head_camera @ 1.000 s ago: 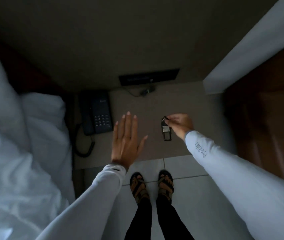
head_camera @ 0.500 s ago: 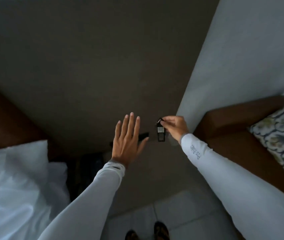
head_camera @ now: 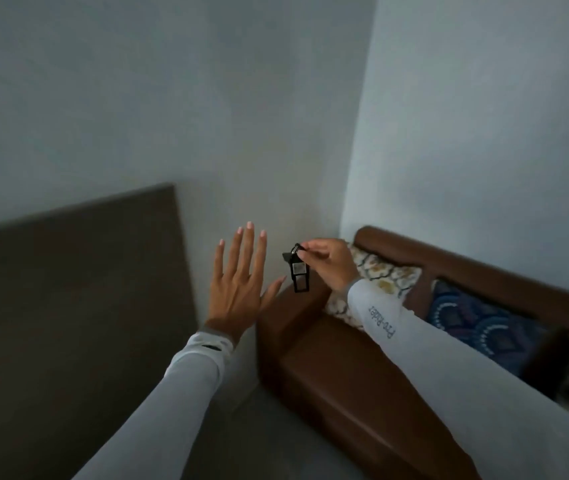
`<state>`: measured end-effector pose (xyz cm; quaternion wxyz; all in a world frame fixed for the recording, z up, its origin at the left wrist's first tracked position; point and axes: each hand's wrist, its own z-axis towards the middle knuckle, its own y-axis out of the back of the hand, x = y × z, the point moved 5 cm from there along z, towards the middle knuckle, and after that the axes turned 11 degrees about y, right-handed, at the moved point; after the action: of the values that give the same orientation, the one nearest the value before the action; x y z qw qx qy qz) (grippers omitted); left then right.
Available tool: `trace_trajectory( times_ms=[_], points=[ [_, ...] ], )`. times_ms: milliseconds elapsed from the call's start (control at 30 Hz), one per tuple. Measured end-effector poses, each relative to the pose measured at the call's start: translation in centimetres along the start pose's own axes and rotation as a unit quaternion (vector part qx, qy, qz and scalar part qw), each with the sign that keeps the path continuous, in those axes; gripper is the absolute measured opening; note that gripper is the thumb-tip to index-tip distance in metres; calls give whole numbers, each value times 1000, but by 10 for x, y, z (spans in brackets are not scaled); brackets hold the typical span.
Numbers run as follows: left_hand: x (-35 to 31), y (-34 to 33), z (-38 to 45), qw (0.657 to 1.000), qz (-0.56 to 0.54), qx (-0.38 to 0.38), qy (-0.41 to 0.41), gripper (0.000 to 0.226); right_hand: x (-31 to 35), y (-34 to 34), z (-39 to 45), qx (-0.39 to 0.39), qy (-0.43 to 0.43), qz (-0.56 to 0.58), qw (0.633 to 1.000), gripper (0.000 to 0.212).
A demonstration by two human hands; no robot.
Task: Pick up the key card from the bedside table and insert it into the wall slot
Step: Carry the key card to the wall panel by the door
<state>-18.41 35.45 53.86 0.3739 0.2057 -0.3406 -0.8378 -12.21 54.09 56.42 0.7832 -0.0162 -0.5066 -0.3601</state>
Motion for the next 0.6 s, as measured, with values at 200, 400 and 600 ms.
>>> trace_trajectory(
  times_ms=[200,400,600],
  points=[
    [-146,20,43,994,-79,-31,-66,82,16,168,-15,-99,10,-24,995,8],
    [-288,36,59,985,-122,-55,-110,81,29,328,-57,-144,14,-45,988,10],
    [-429,56,59,977,-142,-78,-135,81,39,467,-113,-183,19,-40,982,10]
  ],
)
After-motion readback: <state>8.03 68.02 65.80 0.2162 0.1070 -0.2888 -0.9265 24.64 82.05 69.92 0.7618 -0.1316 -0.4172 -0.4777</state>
